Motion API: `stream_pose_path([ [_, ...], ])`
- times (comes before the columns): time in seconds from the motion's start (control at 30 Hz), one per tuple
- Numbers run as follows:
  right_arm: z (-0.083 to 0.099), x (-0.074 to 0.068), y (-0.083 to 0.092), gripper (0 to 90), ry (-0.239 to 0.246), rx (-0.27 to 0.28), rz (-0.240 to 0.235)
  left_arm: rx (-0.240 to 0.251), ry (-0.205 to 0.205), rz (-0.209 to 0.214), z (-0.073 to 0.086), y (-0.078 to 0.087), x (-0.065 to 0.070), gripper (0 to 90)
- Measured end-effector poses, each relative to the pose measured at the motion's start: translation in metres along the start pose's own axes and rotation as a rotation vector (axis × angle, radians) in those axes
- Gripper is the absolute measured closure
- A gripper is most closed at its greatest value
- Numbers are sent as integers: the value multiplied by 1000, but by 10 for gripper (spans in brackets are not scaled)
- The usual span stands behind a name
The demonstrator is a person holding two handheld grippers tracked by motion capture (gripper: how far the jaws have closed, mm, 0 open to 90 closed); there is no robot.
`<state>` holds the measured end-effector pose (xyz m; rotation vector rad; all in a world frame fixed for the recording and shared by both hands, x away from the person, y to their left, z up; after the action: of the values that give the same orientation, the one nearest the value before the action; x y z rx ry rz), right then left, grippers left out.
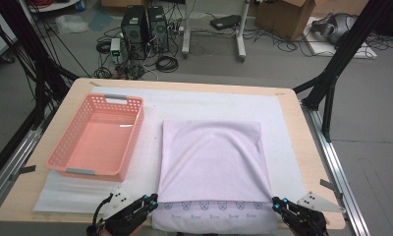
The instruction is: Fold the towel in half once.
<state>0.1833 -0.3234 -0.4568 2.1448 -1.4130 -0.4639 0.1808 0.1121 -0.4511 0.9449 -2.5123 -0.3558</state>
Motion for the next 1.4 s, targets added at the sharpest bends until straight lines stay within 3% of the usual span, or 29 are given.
stream_pose_path([
  [0.47,17,-13,34,862,1,9,-22,-4,-7,20,17,22,23,873],
  [0.67,30,-17,43,863,5,-28,-32,-15,-19,45,21,25,28,862],
  [0.73,31,-17,44,835,10,-27,-24,-4,-6,54,19,24,24,738],
  [0.8,27,-15,45,665,-28,-10,-10,19,8,55,14,23,20,596],
  [0.87,22,-9,45,599,-68,26,0,27,1,40,10,20,15,527],
  [1.1,10,4,25,633,-95,40,38,24,10,26,-4,-1,-9,508],
  [1.4,-16,15,-21,671,-62,17,63,-20,4,23,-22,-36,-41,535],
])
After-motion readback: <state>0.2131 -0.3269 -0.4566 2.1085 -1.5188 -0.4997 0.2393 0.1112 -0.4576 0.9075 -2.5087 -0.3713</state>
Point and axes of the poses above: each handheld gripper's, and its own axes: y roughly backward along the jaws, z roughly out of its underside, x roughly to its right, the point moved 4 cm from there along -y, roughly forward along the jaws, and after that the axes turned 9 degrees about z, right-handed, at the moved point
